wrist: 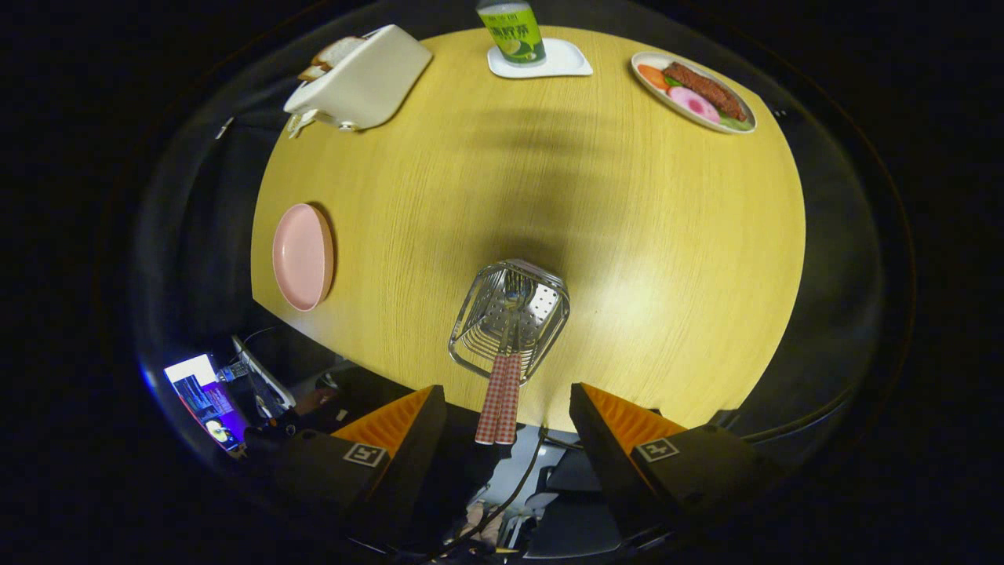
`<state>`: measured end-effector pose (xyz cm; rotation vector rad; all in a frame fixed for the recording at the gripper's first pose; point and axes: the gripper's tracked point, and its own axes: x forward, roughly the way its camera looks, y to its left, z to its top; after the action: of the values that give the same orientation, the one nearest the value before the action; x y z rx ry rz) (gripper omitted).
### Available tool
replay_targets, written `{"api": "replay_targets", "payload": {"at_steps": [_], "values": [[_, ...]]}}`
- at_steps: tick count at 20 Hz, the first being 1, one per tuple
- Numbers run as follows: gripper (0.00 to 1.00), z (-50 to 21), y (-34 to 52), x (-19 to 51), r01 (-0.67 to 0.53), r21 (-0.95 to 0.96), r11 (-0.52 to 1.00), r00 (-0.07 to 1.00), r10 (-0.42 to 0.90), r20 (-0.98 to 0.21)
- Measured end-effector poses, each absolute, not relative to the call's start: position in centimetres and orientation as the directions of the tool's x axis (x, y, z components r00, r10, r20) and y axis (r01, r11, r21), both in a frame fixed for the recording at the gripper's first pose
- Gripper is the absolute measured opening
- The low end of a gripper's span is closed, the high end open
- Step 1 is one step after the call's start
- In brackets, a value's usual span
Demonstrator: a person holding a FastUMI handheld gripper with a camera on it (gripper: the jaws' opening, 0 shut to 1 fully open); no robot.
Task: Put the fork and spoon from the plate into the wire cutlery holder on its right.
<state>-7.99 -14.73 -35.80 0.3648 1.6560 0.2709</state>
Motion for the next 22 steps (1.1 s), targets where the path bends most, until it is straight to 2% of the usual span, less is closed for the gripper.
{"api": "replay_targets", "payload": {"at_steps": [5, 11, 18, 22], "values": [[1.00, -31.3, -14.7, -6.1, 0.058, 0.354, 0.933, 0.284, 0.324, -0.902], [1.00, -23.9, -17.2, -3.9, 0.016, 0.261, 0.965, 0.624, 0.195, -0.757], [0.99, -16.4, -20.2, -3.2, 0.013, 0.208, 0.978, 0.855, 0.097, -0.509], [0.99, -12.3, -21.0, -4.5, 0.022, 0.199, 0.980, 0.928, 0.054, -0.369]]}}
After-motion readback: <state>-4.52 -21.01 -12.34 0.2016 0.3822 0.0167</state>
